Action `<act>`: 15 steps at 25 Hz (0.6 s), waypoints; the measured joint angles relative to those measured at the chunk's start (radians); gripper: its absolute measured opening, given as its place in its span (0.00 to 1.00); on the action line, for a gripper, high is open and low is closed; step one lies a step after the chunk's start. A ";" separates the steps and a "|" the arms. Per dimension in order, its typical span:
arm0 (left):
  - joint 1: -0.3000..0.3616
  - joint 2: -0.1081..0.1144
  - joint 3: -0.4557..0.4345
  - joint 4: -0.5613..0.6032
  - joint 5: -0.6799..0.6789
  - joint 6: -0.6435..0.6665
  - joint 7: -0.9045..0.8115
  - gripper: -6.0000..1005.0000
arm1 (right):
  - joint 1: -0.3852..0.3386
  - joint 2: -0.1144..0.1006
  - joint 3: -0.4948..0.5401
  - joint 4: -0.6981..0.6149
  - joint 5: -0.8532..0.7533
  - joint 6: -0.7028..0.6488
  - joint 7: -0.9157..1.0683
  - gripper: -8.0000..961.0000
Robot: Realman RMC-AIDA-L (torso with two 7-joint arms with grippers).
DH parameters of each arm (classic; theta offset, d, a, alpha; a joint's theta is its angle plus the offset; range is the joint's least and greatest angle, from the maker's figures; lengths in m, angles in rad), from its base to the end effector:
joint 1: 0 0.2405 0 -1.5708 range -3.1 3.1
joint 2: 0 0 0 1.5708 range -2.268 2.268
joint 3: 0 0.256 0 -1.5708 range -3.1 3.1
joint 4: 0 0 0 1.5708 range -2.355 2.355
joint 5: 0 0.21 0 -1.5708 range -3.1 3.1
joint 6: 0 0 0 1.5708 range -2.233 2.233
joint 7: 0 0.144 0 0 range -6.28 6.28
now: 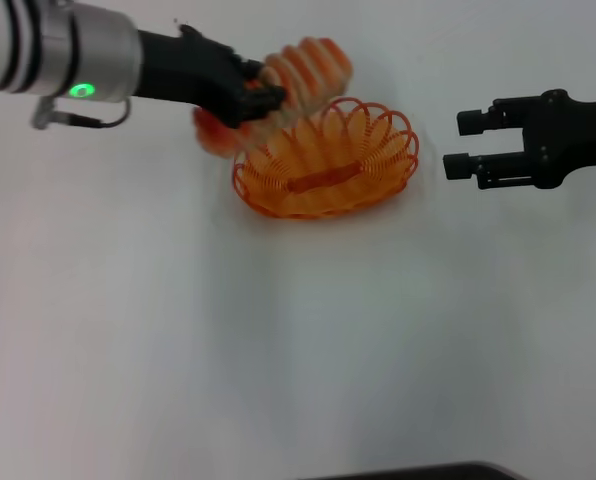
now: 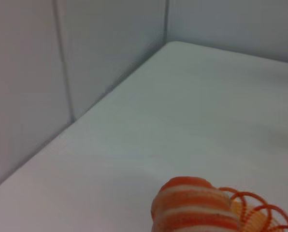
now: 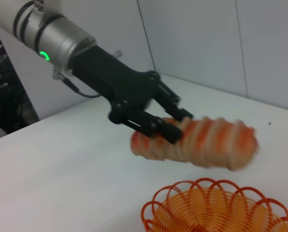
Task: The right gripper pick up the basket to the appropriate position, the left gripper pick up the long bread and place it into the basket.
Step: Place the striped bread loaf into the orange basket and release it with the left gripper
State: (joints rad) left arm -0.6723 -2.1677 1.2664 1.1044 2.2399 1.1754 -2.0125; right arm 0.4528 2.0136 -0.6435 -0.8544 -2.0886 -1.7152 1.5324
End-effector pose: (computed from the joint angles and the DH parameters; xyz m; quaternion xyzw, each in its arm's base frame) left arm -0.1349 0.3912 -0.0445 -0.9711 -0.1555 -0.0465 0.1750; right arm 0.2847 0.3130 0.0573 -0.9435 0.2391 0.1895 0.1289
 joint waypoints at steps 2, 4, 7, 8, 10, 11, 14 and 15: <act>-0.074 0.001 0.014 -0.121 -0.006 -0.027 0.021 0.36 | 0.000 0.001 -0.001 0.000 -0.001 -0.005 0.000 0.75; -0.092 0.001 0.015 -0.154 -0.006 -0.033 0.029 0.34 | 0.000 0.002 -0.002 0.000 -0.001 -0.009 0.000 0.75; -0.154 -0.001 0.029 -0.260 -0.007 -0.047 0.042 0.32 | 0.000 0.006 -0.002 0.000 -0.002 -0.010 0.000 0.75; -0.163 -0.001 0.035 -0.277 -0.007 -0.048 0.037 0.31 | 0.000 0.007 -0.003 0.000 -0.002 -0.010 -0.001 0.75; -0.174 -0.002 0.039 -0.293 -0.008 -0.048 0.016 0.30 | 0.001 0.010 -0.005 0.004 -0.003 -0.010 -0.005 0.75; -0.174 -0.002 0.040 -0.294 -0.009 -0.047 0.008 0.29 | 0.003 0.011 -0.005 0.006 -0.004 -0.010 -0.007 0.75; -0.162 -0.005 0.041 -0.283 -0.018 -0.038 0.001 0.27 | 0.009 0.011 -0.005 0.010 -0.011 -0.010 -0.008 0.75; -0.157 -0.005 0.041 -0.281 -0.023 -0.036 0.001 0.26 | 0.011 0.011 -0.005 0.010 -0.013 -0.010 -0.008 0.75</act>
State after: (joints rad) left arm -0.8290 -2.1726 1.3074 0.8238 2.2166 1.1394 -2.0117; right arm 0.4633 2.0249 -0.6489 -0.8449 -2.1011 -1.7250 1.5242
